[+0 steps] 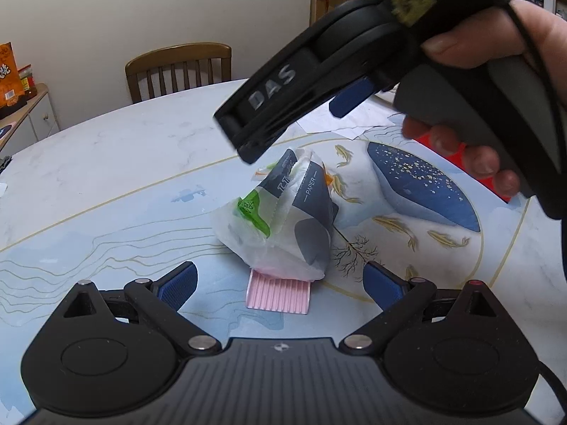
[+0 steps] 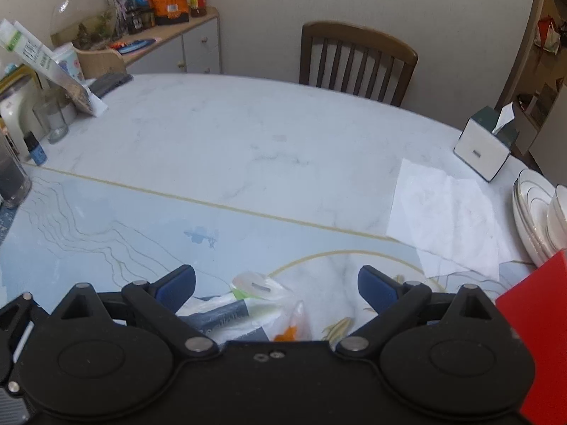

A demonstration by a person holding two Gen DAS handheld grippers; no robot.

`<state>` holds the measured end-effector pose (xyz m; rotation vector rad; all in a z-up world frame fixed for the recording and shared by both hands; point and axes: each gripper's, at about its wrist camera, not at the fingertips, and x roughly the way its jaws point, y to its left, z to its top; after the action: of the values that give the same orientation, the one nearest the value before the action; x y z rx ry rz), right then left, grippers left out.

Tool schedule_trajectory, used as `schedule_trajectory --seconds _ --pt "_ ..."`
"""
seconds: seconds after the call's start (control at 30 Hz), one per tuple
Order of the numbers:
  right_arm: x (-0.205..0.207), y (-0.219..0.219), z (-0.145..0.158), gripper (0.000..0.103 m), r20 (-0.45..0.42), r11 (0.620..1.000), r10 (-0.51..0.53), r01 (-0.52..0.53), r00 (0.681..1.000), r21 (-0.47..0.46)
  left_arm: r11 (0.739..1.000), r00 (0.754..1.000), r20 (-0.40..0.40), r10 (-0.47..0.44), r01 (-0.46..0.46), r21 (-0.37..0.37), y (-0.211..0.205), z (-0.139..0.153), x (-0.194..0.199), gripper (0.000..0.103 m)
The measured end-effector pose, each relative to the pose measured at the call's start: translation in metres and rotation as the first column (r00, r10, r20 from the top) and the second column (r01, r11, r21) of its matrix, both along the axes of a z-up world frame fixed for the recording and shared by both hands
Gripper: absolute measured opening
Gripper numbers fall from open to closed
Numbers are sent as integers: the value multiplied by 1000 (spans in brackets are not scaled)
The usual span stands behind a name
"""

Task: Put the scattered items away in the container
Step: 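Grasp the white-green paper-towel pack with the right tool while the left tool grasps the pink ribbed tray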

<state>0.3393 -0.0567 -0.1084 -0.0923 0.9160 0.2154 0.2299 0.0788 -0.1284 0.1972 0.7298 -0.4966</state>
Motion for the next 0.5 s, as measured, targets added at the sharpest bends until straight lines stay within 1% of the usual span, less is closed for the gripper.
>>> schedule_trajectory --seconds 0.23,0.33,0.4,0.47,0.5 --pt "-2 0 -23 99 -81 999 -39 38 996 -16 1000 1000 -9 2 -2 -6 -1 -3 5 100" --pt "-4 0 -33 99 -125 999 -41 38 991 -20 1000 1000 -10 3 -3 -6 -1 -5 7 100" --pt "-7 0 -36 99 -139 999 -34 33 990 -11 1000 1000 -13 -1 1 -5 -2 -6 8 100" --pt "-8 -3 -37 96 -142 1000 -28 28 990 3 1000 1000 -16 -9 9 -8 -4 -8 8 100" --pt "-7 -5 -36 92 -146 1000 -20 22 989 10 1000 1000 -12 -13 13 -4 -5 -8 7 100"
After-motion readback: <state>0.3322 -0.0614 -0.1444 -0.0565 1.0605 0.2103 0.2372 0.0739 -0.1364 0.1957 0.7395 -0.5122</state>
